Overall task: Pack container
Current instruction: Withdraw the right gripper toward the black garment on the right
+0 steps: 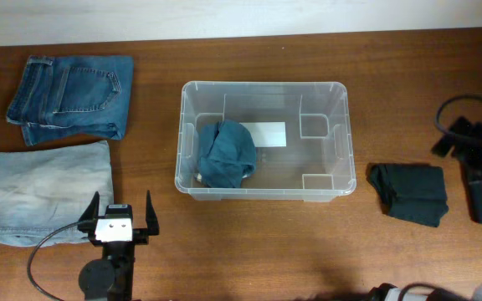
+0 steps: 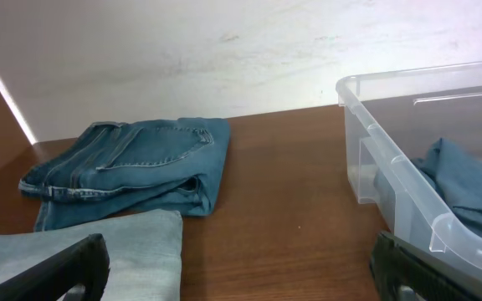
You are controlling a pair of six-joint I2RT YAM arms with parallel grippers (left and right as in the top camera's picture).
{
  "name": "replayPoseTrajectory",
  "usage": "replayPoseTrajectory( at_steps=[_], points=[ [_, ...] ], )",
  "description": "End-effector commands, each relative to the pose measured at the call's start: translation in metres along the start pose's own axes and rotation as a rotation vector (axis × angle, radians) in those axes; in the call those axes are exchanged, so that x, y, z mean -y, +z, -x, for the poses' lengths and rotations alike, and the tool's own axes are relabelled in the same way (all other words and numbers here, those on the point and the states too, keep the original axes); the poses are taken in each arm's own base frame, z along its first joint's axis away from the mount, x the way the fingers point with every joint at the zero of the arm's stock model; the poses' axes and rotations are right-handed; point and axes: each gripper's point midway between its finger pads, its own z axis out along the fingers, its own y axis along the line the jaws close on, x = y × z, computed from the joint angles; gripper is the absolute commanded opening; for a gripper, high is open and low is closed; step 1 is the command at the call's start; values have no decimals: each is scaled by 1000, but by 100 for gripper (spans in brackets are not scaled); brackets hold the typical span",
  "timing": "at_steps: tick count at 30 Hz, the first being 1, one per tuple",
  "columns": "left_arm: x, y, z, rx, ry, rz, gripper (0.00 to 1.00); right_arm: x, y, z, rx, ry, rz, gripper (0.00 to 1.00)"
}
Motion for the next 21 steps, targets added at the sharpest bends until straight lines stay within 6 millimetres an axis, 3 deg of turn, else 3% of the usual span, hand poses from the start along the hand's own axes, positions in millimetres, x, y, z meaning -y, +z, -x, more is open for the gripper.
replayPoseTrajectory(
  at_steps=[1, 12, 18, 21],
  points=[
    [0, 0, -1, 1, 13, 1, 100, 10, 30, -9, -90, 130, 102, 99],
    [0, 0, -1, 1, 13, 1, 100, 60, 112, -28, -171, 404, 218, 99],
    [0, 0, -1, 1, 13, 1, 99, 67, 140, -25, -131, 400, 215, 98],
    [0, 0, -1, 1, 13, 1, 99, 80, 154, -22, -99, 433, 154, 98]
  ],
)
